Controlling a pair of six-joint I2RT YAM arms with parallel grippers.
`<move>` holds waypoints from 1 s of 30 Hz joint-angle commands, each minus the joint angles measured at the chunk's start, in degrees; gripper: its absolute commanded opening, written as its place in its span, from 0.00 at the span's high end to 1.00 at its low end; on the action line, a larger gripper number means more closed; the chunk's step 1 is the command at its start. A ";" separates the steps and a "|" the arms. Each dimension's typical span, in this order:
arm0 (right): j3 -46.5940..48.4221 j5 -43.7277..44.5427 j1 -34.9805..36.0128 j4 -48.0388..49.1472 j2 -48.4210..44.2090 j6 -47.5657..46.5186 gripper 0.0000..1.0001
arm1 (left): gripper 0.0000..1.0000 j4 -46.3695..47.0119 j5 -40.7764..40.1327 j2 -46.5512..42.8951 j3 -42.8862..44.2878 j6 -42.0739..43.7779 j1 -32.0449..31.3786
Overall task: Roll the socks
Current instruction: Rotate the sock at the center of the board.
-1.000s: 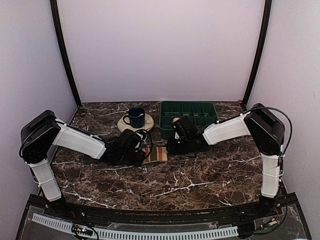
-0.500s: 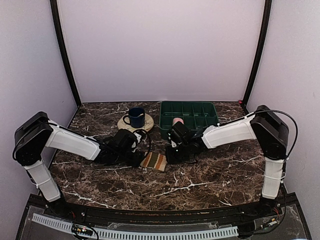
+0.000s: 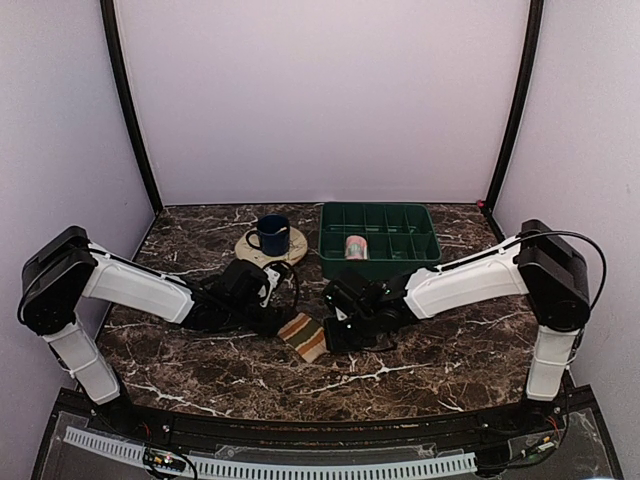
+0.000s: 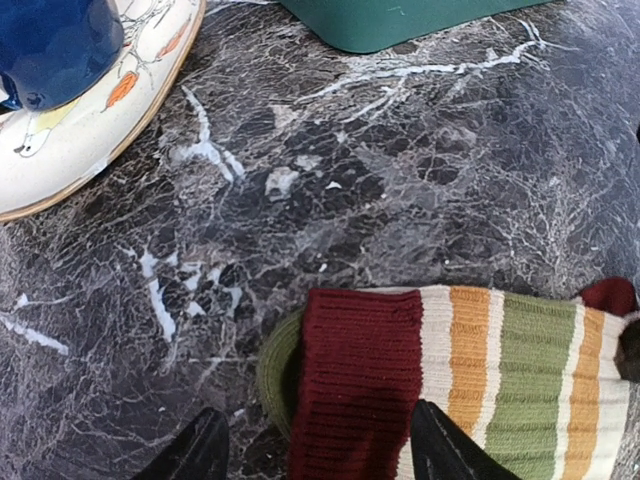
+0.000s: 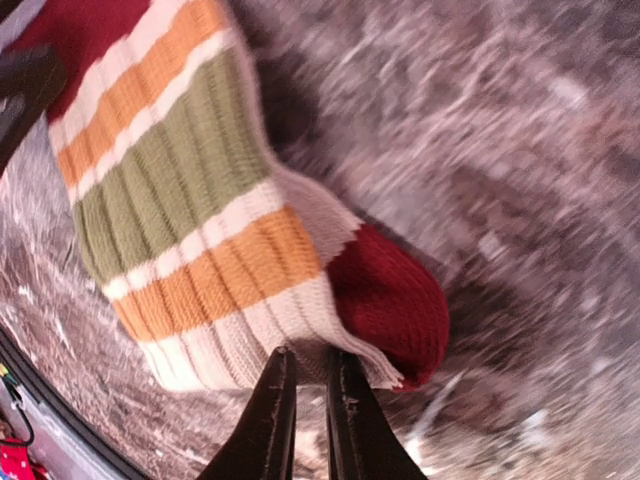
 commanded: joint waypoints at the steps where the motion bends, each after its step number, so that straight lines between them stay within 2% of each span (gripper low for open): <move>1: -0.56 -1.44 3.36 -2.24 -0.16 2.78 0.88 | 0.35 2.02 2.27 -1.26 -0.32 1.54 0.18; 10: 5.33 -2.20 7.14 -5.03 1.77 1.34 0.86 | 0.36 4.61 6.02 0.85 1.27 4.19 0.22; 16: 6.79 -2.85 8.14 -5.52 1.30 -2.98 0.81 | 0.36 7.83 10.20 2.55 1.84 6.32 0.19; 19: 9.53 -1.41 8.96 -8.49 1.21 -8.46 0.80 | 0.36 9.36 11.87 3.45 2.21 7.64 0.23; 23: 14.11 4.99 10.08 -15.22 -0.22 -18.46 0.76 | 0.35 10.81 11.28 1.47 2.12 7.61 0.24; 30: 12.20 12.05 10.17 -15.85 -3.86 -36.06 0.69 | 0.33 8.56 11.40 -5.42 2.17 5.38 0.24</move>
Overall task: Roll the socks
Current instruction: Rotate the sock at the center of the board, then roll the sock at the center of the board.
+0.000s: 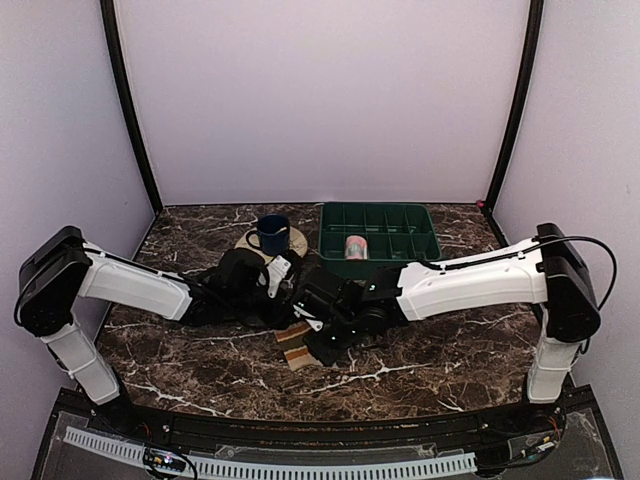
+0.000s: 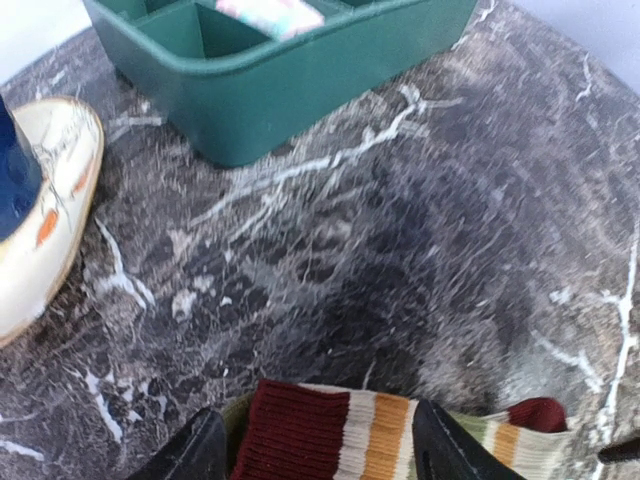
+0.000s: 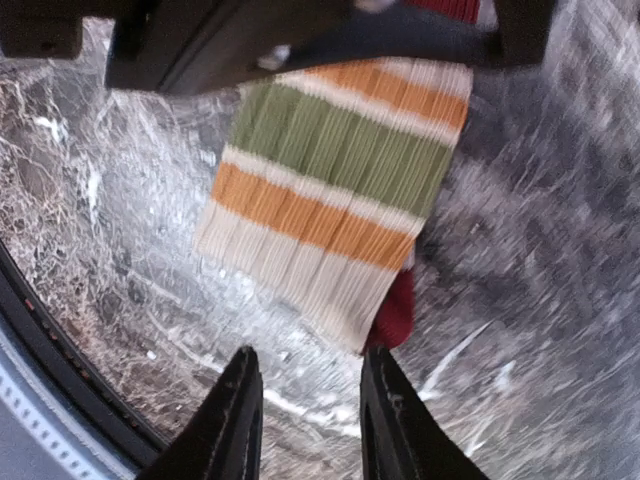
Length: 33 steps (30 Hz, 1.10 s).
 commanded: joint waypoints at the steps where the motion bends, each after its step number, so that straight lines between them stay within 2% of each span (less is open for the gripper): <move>1: -1.43 5.61 0.97 0.28 -3.22 -15.39 0.68 | 0.33 -1.42 0.36 -7.10 0.72 -2.46 0.02; 5: -3.90 6.73 1.43 1.75 -3.29 -21.95 0.64 | 0.32 -5.99 -1.02 -12.77 -1.81 -8.77 0.09; 7: -4.51 6.71 1.73 2.17 -3.19 -24.04 0.57 | 0.32 -7.33 -1.95 -16.03 -4.72 -12.54 0.10; 13: -4.01 6.47 2.97 2.37 -0.80 -27.71 0.56 | 0.31 -9.63 -2.69 -25.16 -11.51 -20.01 0.10; 21: -3.85 6.29 3.43 3.07 3.52 -32.64 0.57 | 0.31 -9.17 -2.15 -29.55 -16.00 -22.63 0.00; 33: -5.61 10.41 2.49 6.19 5.21 -38.36 0.57 | 0.31 -8.47 -2.22 -31.89 -17.98 -22.60 0.09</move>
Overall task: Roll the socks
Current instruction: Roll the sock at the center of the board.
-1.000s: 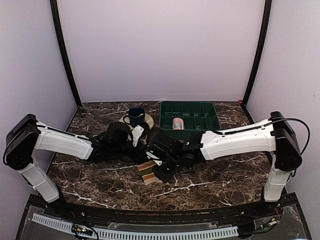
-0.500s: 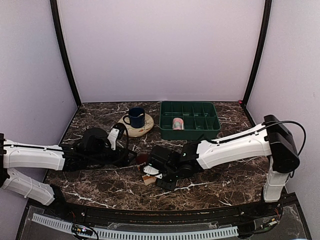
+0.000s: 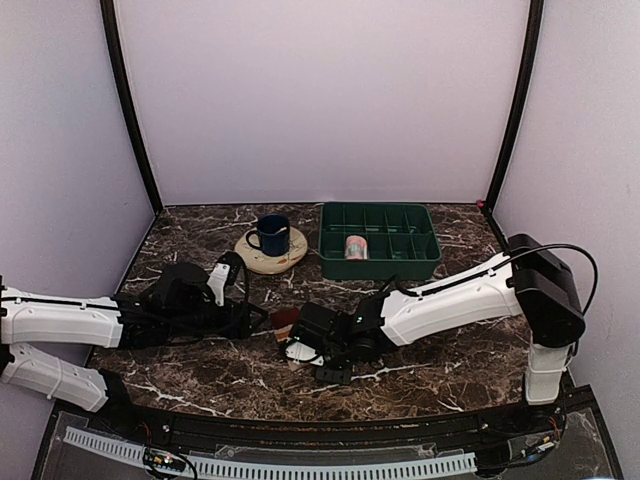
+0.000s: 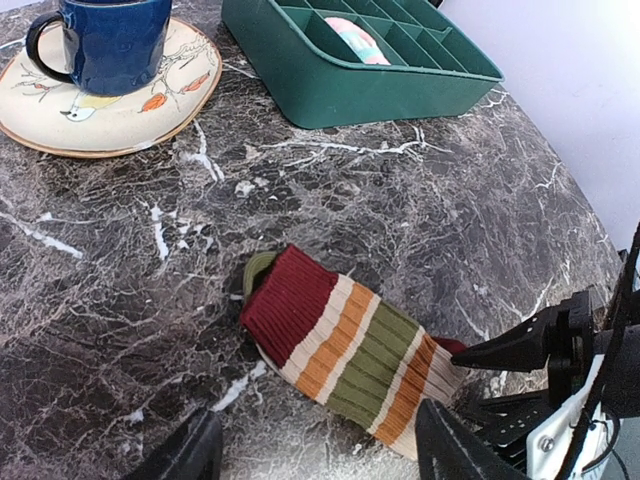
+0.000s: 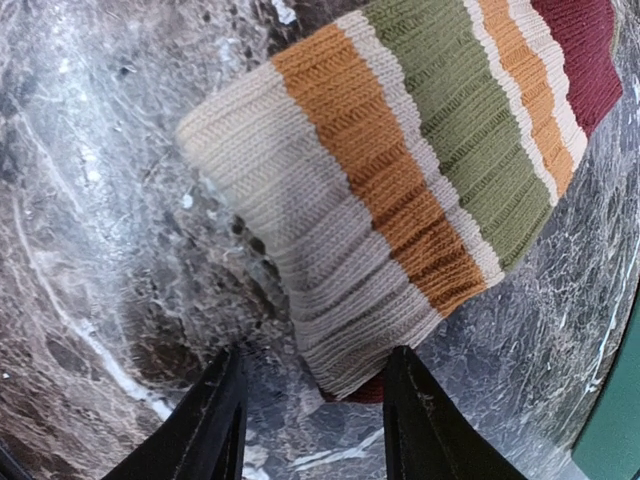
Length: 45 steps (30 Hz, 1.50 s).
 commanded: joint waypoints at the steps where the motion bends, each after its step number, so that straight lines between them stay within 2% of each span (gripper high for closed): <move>1: -1.06 2.11 -0.61 2.27 1.07 -2.97 0.57 | 0.31 0.47 -0.08 -2.17 -1.31 -0.10 0.08; 10: -1.94 -0.76 -2.95 3.14 2.32 -4.64 0.57 | 0.31 0.82 0.09 -1.97 -1.44 1.03 0.09; 14: -1.24 -2.60 -3.63 1.89 3.57 -4.87 0.61 | 0.31 0.86 0.09 -2.01 -1.58 1.76 0.09; 20: -0.04 -6.97 -4.12 -1.78 5.10 -4.18 0.80 | 0.31 1.13 0.01 -3.50 -3.05 2.06 0.08; 24: 2.42 -11.08 -4.69 -4.75 6.14 -2.22 1.00 | 0.31 1.72 0.78 -5.47 -4.94 1.80 0.02; 31: 9.26 -19.86 -6.11 -9.97 7.21 4.33 1.00 | 0.31 2.87 1.60 -9.00 -8.32 2.15 -0.98; 45: 16.77 -35.85 -9.51 -16.32 9.77 10.86 1.00 | 0.31 5.50 -1.21 -4.84 -9.14 9.05 -12.59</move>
